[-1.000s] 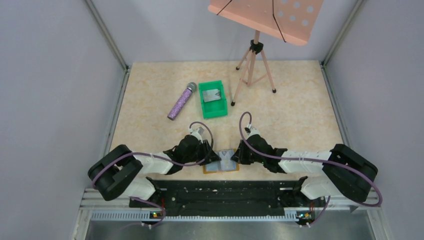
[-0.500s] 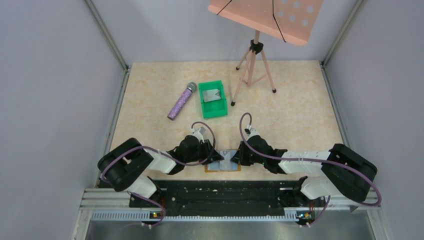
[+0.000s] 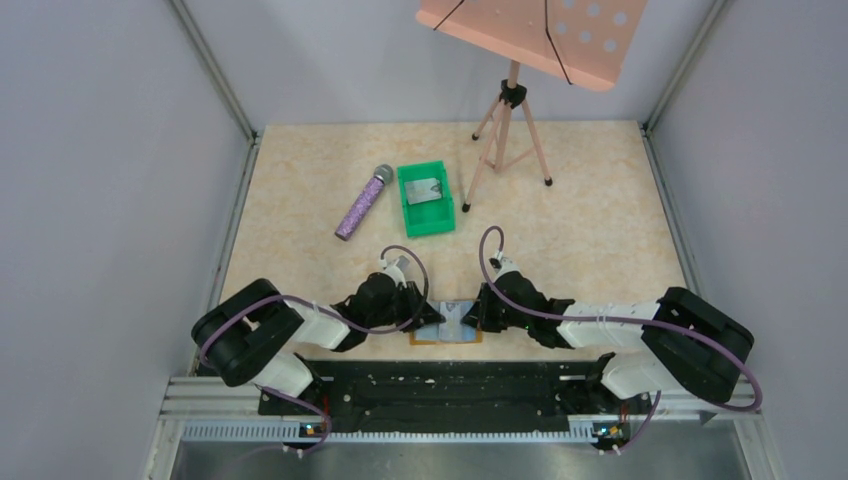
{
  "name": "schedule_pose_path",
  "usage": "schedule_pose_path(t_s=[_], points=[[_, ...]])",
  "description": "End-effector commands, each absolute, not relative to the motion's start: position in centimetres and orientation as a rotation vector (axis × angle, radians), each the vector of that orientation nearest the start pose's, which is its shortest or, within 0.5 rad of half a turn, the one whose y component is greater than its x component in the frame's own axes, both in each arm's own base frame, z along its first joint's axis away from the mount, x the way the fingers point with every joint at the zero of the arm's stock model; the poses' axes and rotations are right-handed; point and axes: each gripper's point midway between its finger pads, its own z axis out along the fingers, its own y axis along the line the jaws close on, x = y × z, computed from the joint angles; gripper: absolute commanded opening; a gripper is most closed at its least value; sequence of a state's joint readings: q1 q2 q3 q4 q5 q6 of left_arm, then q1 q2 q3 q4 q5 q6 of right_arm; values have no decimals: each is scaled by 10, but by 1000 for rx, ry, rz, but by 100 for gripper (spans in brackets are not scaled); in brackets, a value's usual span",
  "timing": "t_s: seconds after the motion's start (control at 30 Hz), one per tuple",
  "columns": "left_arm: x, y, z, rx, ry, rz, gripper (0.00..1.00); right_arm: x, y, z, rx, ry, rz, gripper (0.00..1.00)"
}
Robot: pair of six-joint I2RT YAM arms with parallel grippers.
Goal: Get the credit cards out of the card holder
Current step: Remove the credit card from the card holder.
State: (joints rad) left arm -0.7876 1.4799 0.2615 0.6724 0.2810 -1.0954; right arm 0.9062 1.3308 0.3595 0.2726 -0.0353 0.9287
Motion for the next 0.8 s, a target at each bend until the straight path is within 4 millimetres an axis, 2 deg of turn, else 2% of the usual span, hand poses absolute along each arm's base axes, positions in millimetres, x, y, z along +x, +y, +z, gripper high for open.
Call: schedule_pose_path(t_s=[0.0,0.3,0.53,0.7,0.77], points=[[166,-299,47,-124,2382,-1401,19,153,248,-9,13,2585,782,6],[163,-304,64,-122,2336,-1491,15,155,250,-9,17,2576,794,6],[163,-301,76,-128,2283,-1518,18,154,252,-13,22,2585,803,6],[166,-306,73,-116,2312,-1506,0,154,252,-15,21,2585,801,6],[164,-307,74,-124,2307,-1524,0,154,251,-16,17,2592,790,6]])
